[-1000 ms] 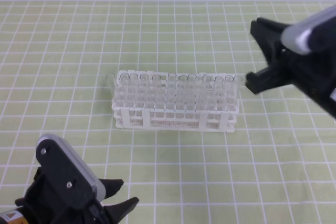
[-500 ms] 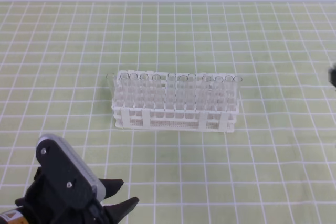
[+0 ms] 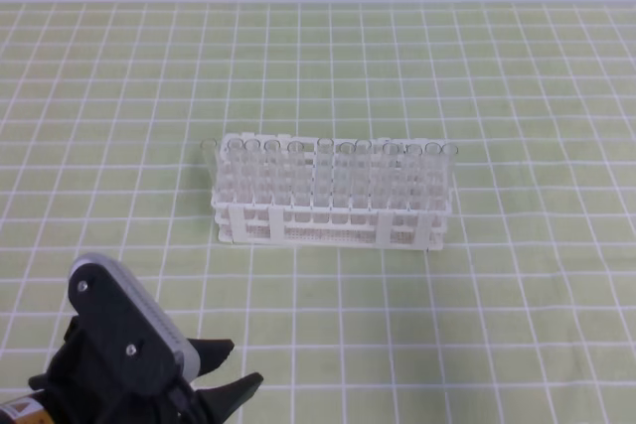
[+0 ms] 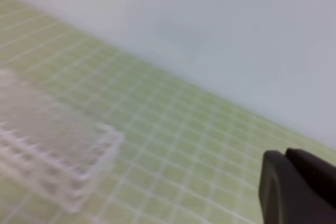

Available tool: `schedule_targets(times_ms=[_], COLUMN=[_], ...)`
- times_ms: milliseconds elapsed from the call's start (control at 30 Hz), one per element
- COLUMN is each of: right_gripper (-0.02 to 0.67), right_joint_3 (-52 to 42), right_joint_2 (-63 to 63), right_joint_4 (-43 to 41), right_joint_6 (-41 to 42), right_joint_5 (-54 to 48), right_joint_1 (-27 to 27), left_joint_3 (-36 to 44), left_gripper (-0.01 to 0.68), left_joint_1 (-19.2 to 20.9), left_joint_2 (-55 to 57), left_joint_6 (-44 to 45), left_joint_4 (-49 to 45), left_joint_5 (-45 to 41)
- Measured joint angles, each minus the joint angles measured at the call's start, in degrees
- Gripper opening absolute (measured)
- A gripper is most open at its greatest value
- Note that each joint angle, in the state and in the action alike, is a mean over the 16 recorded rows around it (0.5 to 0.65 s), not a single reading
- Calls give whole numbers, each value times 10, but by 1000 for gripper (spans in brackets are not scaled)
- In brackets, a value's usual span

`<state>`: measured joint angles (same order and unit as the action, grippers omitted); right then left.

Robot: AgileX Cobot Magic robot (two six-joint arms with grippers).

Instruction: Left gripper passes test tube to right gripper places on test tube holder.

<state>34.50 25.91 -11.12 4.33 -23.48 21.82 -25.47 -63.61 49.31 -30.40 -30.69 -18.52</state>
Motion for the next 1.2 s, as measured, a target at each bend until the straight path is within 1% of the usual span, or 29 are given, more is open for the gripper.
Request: schedule_targets(times_ms=[233,400,533,767,1000,1200], right_gripper=[-15,-15,-15,-15,-15,-15], right_joint_3=[-88,-172,-235,-308,-339,-345], right_joint_2=[-59,-97,-119,-149,-203,-249], right_joint_4=[38,65,75,95,128,156], right_joint_6=[-7,-7,-7,-2,17,33], right_joint_5=[73,133,163,192,175,132], right_joint_1=[-114,-165,-182,-188,-209,-238], left_joint_3=[0,0,0,0,0,0], left_gripper=[250,250,250,249,249,249], left_joint_1=[0,0,0,0,0,0], left_joint_2=[0,0,0,0,0,0], left_joint_6=[0,0,0,0,0,0], left_joint_4=[0,0,0,1,1,1], left_joint_5=[0,0,0,0,-1,-1])
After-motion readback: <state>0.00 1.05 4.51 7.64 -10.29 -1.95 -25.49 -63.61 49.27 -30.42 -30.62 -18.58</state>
